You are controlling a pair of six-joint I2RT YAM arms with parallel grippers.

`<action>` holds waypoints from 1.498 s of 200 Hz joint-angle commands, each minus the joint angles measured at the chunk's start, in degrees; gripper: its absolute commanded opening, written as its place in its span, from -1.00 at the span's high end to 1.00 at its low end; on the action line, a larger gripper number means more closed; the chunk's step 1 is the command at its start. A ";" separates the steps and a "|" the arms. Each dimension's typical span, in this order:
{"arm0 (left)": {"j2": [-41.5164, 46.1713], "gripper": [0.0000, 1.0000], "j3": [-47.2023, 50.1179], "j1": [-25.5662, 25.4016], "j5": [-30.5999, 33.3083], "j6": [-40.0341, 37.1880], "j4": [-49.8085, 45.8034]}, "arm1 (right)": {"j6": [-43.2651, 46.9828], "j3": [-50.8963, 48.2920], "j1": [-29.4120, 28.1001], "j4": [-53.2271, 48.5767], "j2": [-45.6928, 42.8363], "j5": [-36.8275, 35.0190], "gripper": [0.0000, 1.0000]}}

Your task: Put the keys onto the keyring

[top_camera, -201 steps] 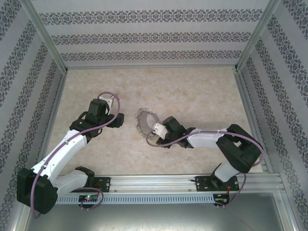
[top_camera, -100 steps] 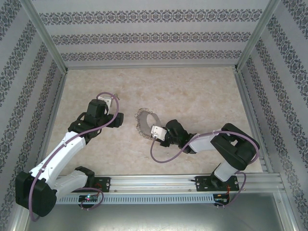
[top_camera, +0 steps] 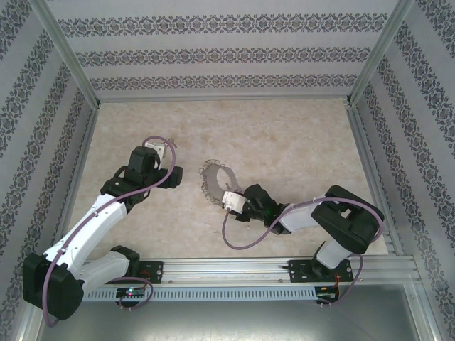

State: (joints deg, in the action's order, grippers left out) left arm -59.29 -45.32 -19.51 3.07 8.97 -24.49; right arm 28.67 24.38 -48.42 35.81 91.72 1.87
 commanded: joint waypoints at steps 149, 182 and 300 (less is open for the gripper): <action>1.10 -0.99 0.71 -0.94 -1.93 -0.07 0.06 | -0.67 -0.68 -3.70 6.71 1.64 -11.32 0.93; 1.98 -0.99 4.87 -0.93 -12.68 -0.34 9.36 | 0.15 -1.10 -3.61 2.41 -5.01 -7.08 0.97; -10.48 -0.99 13.32 -6.08 -47.22 -33.54 45.05 | -23.70 3.65 9.40 -12.26 -19.16 19.02 1.00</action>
State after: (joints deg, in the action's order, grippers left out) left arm -65.73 -31.44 -22.46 -39.20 -15.90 12.45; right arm 12.78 26.17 -41.17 24.62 74.32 13.08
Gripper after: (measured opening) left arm 0.997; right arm 0.050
